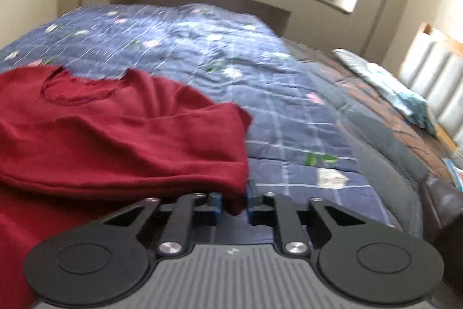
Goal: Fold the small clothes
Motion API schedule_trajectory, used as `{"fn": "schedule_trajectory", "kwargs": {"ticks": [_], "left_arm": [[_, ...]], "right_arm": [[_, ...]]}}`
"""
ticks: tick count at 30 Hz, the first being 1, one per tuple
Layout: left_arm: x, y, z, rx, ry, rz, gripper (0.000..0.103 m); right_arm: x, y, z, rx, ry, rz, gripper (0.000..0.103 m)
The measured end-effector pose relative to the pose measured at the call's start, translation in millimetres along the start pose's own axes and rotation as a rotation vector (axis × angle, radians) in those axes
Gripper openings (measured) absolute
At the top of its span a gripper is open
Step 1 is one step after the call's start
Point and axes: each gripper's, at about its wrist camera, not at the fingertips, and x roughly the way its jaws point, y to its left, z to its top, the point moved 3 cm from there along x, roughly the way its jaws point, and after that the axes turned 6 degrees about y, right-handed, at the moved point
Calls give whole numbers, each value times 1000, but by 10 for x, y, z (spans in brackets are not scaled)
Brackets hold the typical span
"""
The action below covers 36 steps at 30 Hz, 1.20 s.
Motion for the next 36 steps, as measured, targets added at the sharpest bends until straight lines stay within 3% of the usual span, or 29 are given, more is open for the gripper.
{"fn": "schedule_trajectory", "kwargs": {"ticks": [4,12,13,16,18,21,23,30,36], "left_arm": [[-11,-29,5,10,1,6,103],[3,-48,-7,21,-10,9,103],[6,-34,-12,17,-11,1,103],[11,-3,-26,10,-16,-18,103],[-2,5,-33,11,-20,-24,103],[-41,43,-53,-8,-30,-39,103],[-61,78,-82,-24,-34,-49,102],[-210,317,-182,-80,-80,-69,102],[-342,842,-280,-201,-124,-4,102]], "right_arm": [[-56,-145,-77,131,48,-33,10],[92,-131,-220,139,136,-30,12],[59,-146,-227,143,136,-21,15],[-91,-209,-289,157,156,-7,36],[-228,-253,-302,152,152,-20,56],[-390,-308,-207,125,113,-49,80],[-376,-298,-79,93,78,-51,89],[233,-64,580,20,-22,10,100],[884,-132,719,-4,106,-154,100]]}}
